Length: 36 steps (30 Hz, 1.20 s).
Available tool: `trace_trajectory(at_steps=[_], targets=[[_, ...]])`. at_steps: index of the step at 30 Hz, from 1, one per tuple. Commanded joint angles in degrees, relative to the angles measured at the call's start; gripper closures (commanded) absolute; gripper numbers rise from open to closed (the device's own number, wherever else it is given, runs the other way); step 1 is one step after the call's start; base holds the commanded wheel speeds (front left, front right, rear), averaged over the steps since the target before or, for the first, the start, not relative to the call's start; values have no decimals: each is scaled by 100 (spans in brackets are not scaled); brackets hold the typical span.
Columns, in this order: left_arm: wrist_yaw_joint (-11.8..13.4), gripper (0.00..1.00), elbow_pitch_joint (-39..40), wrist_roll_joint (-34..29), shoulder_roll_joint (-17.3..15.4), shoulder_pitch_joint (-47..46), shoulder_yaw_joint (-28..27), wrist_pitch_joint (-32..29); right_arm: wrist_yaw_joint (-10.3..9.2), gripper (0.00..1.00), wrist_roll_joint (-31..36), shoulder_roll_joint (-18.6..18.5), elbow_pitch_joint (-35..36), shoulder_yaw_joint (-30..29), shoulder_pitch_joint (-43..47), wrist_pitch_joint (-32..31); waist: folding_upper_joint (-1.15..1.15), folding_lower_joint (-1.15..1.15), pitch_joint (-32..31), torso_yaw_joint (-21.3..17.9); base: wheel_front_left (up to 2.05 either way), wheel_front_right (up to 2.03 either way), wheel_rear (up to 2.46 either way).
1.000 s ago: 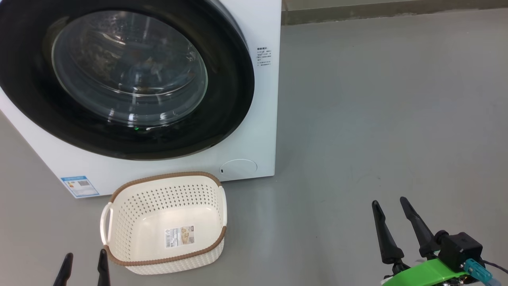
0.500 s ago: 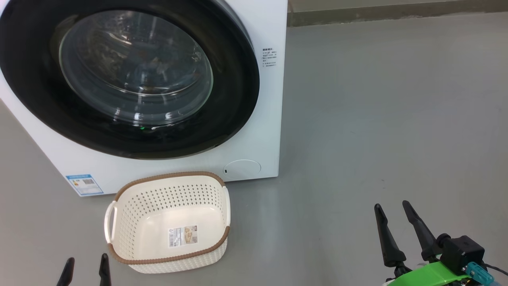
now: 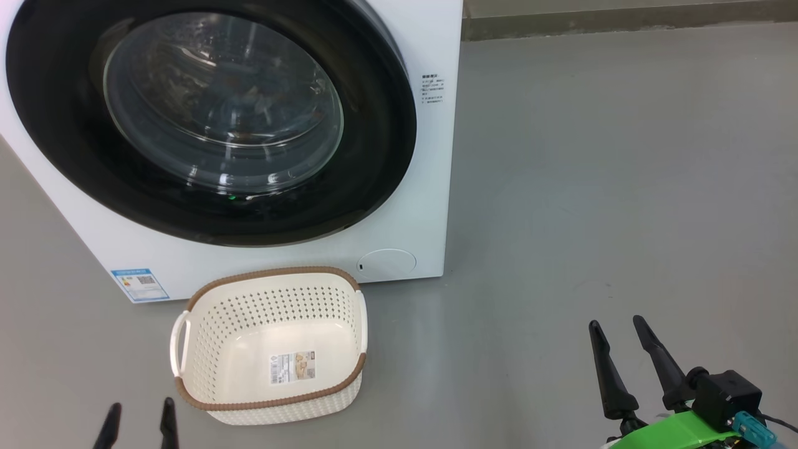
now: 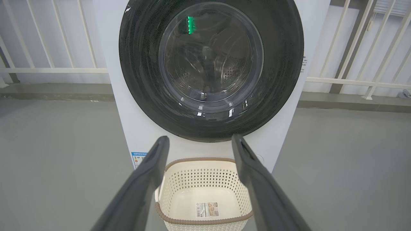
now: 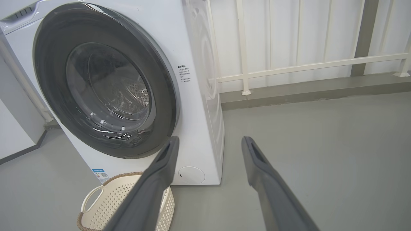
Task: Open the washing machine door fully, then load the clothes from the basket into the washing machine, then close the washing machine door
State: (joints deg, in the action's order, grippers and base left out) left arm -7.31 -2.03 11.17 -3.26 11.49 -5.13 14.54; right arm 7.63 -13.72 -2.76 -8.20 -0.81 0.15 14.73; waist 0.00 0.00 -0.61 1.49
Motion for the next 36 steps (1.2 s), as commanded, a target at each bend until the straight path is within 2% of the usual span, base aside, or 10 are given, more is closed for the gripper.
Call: trace_trajectory(at_steps=[1,2,8,12,18,36], targets=[[-18,0,170,-8,-85,-142,-122,46,-14,0,17,-11,122,116,-92,27,0,0,2,0,0,0,0],[0,100,8,7,-24,0,60,0,0,100,0,1,-2,-3,-1,0,0,0,2,1,0,0,0],[1,100,-253,165,80,-17,114,-63,0,100,-162,11,-262,10,33,-30,0,1,3,0,0,0,0],[0,100,-277,433,72,-68,111,-126,-1,100,-428,-2,-266,3,17,-90,0,13,-6,-6,0,0,0],[-1,100,-321,764,64,-140,109,-203,-1,100,-756,-16,-285,-4,-13,-163,0,1,6,-12,0,0,0],[-3,100,-471,2014,41,-417,91,-502,-3,100,-1988,-53,-338,-46,-120,-449,0,0,21,-35,0,0,0]])
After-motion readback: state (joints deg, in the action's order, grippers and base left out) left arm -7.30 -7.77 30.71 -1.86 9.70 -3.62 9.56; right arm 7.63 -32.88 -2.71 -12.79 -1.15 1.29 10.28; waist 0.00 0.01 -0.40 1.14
